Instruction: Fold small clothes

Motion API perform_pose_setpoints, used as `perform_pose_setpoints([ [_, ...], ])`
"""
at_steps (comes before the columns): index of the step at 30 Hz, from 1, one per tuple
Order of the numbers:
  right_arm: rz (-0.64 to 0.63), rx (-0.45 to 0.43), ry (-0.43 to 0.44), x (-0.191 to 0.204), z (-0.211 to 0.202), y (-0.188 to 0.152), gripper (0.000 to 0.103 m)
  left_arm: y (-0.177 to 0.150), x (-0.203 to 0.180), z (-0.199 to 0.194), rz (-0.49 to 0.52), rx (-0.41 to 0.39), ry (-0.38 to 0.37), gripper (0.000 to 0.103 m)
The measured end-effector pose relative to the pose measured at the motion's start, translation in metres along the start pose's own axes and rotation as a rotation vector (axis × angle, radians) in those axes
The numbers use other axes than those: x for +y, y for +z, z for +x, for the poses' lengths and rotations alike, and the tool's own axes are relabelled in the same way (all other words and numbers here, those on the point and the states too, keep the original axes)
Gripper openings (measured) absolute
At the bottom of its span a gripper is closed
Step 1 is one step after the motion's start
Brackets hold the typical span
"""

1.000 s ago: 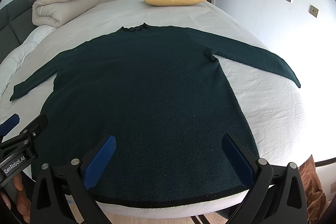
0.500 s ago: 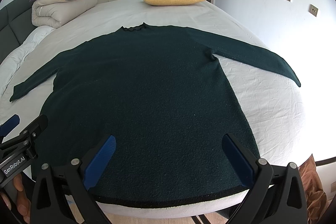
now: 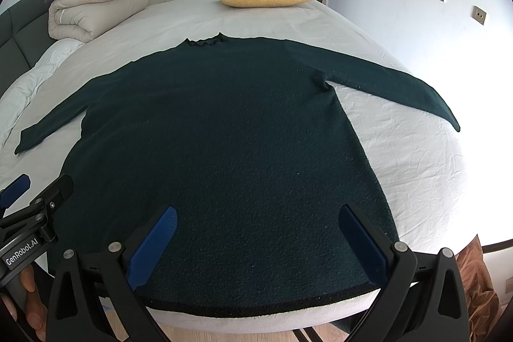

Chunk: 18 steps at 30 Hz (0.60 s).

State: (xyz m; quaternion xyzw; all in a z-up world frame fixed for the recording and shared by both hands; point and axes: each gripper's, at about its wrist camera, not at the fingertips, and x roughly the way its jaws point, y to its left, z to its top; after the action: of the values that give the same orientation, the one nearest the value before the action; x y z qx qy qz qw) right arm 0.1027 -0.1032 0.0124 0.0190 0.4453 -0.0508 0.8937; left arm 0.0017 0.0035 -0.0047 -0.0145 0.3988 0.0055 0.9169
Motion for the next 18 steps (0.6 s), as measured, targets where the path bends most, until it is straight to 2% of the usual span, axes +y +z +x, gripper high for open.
perform_pose_setpoints([
  [18,0.000,0.002,0.001,0.0001,0.0007,-0.0012,0.103,0.0000,0.0002,0.0001,-0.001,0.002,-0.001,0.103],
])
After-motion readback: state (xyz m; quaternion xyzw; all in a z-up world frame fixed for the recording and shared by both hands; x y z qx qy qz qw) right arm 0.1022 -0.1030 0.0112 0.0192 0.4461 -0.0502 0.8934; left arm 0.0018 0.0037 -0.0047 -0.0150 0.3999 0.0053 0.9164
